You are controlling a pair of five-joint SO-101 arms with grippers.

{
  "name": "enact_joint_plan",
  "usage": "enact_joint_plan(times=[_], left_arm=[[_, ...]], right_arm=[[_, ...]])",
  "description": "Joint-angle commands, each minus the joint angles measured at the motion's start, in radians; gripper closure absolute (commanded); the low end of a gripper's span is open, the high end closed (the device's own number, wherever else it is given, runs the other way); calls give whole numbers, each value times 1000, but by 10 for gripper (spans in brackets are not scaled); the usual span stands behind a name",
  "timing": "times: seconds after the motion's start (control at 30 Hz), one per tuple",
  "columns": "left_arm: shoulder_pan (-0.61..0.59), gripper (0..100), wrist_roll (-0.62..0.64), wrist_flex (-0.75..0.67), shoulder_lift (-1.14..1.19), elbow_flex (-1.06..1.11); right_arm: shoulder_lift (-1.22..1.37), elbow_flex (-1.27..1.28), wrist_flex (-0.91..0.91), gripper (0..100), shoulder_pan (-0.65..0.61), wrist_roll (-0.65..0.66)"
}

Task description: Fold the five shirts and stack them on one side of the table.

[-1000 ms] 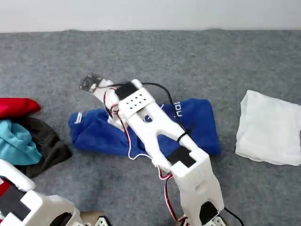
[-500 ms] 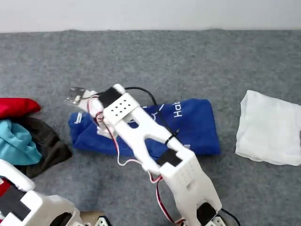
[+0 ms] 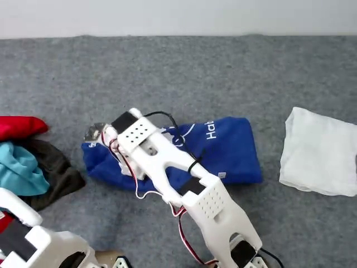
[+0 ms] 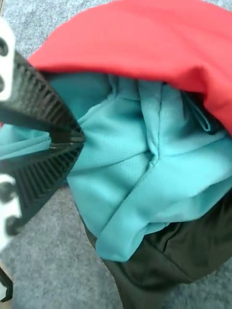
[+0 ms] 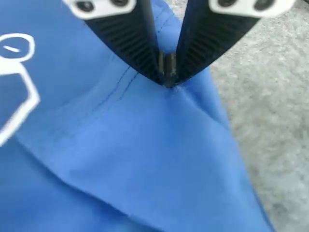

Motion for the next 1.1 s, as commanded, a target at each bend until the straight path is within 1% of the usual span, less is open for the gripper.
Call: enact_joint_plan(times=[0.0, 0.23, 0.37, 0.5, 0.67, 0.73, 0.97, 1.0, 1.07], left_arm=[[8, 986, -9, 12, -52, -42], [8, 986, -9, 12, -54, -42], [6, 986, -9, 35, -75, -42], [8, 986, -9, 43, -141, -42], [26, 986, -9, 69, -195, -36], [41, 986, -9, 89, -210, -36], [81, 986, -8, 100, -269, -36], [87, 986, -6, 100, -279, -36], [106, 986, -6, 100, -301, -36]], right_arm=[[-58, -115, 22, 989, 22, 9], [-36, -236, 13, 989, 12, 9], [-33, -259, 99, 990, 56, 2], [-128, -190, 94, 990, 154, -78], [-282, -52, 94, 990, 272, -78], [-320, -14, 90, 990, 344, -80], [-300, -3, 91, 982, 615, -81], [-303, -2, 93, 965, 641, -81], [-308, 0, 94, 892, 680, -81]])
